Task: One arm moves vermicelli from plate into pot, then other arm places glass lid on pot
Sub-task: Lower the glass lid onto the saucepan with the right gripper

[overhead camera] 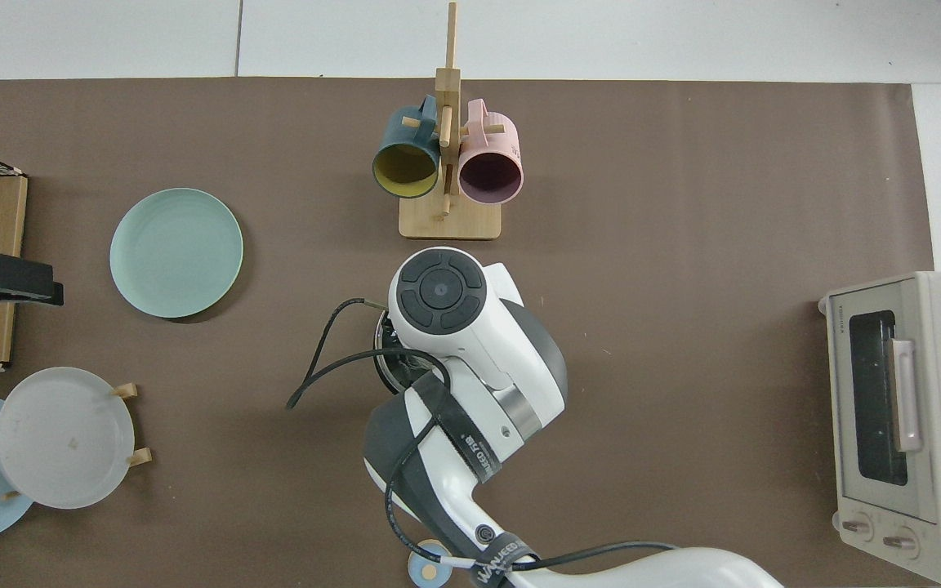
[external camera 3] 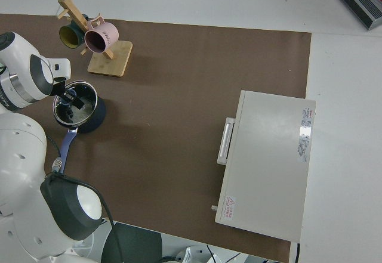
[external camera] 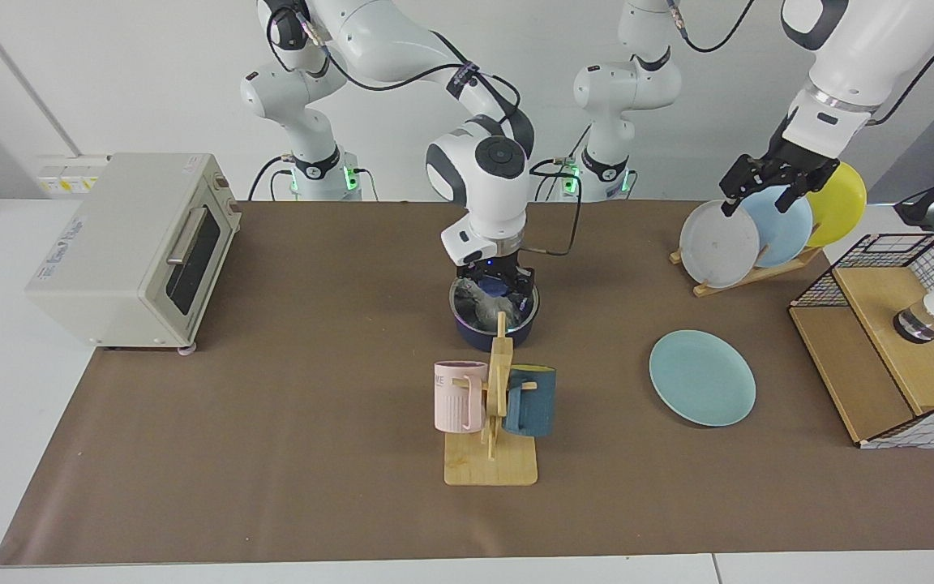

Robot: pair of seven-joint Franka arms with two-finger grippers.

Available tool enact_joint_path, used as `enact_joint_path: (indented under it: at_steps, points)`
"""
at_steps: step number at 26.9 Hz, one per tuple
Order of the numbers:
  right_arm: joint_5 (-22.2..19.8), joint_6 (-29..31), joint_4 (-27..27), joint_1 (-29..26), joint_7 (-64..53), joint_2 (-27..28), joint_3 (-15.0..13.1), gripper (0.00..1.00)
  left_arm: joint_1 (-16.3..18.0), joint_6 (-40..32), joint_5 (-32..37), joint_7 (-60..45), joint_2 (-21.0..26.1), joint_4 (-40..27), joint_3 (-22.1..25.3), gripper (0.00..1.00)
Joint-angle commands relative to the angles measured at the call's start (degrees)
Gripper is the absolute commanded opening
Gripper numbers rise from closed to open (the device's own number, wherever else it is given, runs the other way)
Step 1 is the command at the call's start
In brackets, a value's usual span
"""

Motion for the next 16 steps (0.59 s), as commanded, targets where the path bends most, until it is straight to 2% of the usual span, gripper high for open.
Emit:
enact_joint_path:
  at_steps: [1, 16]
  points:
    - [-0.59, 1.63, -2.47, 0.23, 2.32, -1.72, -0.02, 0.0, -1.68, 0.46, -1.09, 0.42, -0.38, 0.52, 0.56, 1.0]
    - [-0.95, 3.3, -2.21, 0.49, 5.48, -1.11, -0.02, 0.0, -0.45, 0.2, -0.83, 0.5, -0.55, 0.26, -0.23, 1.0]
